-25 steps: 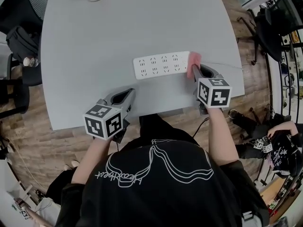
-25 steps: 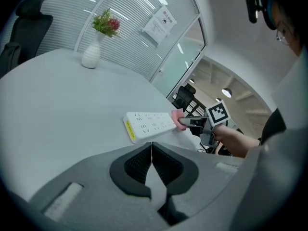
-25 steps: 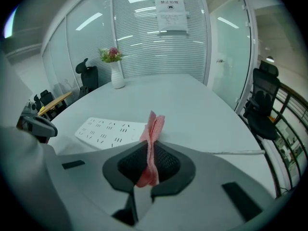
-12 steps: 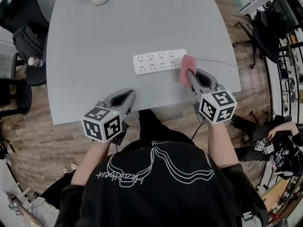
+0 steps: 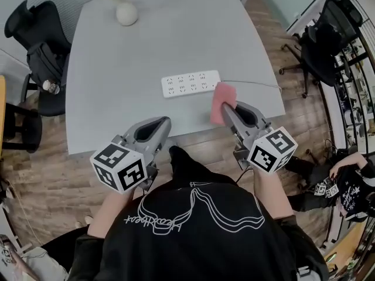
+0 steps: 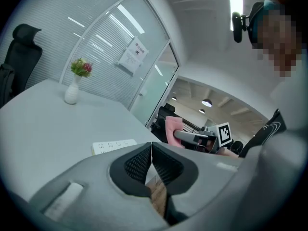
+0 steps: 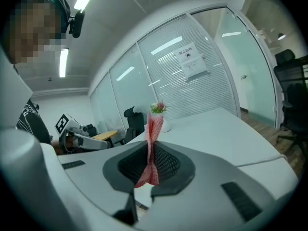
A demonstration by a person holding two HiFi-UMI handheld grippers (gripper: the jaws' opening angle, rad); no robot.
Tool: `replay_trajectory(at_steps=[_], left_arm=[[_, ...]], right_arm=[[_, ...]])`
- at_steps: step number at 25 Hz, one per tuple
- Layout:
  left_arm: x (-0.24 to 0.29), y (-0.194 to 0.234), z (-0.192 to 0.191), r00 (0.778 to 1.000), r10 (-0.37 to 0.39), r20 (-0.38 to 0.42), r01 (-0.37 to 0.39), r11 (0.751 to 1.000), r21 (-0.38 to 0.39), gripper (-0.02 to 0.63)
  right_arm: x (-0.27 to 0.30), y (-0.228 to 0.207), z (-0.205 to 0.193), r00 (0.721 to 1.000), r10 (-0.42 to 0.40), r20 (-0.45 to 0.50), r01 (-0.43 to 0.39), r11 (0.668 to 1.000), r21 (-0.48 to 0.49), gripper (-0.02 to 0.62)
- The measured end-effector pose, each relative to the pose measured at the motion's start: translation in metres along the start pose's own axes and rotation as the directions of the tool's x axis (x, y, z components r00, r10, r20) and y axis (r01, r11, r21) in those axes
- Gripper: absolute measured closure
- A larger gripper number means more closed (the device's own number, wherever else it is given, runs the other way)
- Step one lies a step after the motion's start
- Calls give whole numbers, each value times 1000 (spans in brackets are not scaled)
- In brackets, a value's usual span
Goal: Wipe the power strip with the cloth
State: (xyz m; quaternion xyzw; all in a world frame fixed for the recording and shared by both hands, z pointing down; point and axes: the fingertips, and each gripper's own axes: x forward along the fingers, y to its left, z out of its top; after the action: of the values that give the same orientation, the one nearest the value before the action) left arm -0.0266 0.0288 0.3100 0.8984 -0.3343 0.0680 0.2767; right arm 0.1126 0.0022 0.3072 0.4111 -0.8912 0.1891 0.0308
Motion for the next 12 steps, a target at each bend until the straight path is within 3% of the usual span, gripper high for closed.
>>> replay_trajectory(at_steps=[7, 12], left_arm=[[-24, -48, 7, 997, -37, 65, 32, 997, 73, 592], [-32, -73, 20, 994, -69, 83, 60, 992, 108, 592]], right_arm=[[-39, 41, 7, 996, 76, 43, -77, 997, 13, 561], [-54, 62, 15, 995, 95, 6, -95, 996, -4, 563]])
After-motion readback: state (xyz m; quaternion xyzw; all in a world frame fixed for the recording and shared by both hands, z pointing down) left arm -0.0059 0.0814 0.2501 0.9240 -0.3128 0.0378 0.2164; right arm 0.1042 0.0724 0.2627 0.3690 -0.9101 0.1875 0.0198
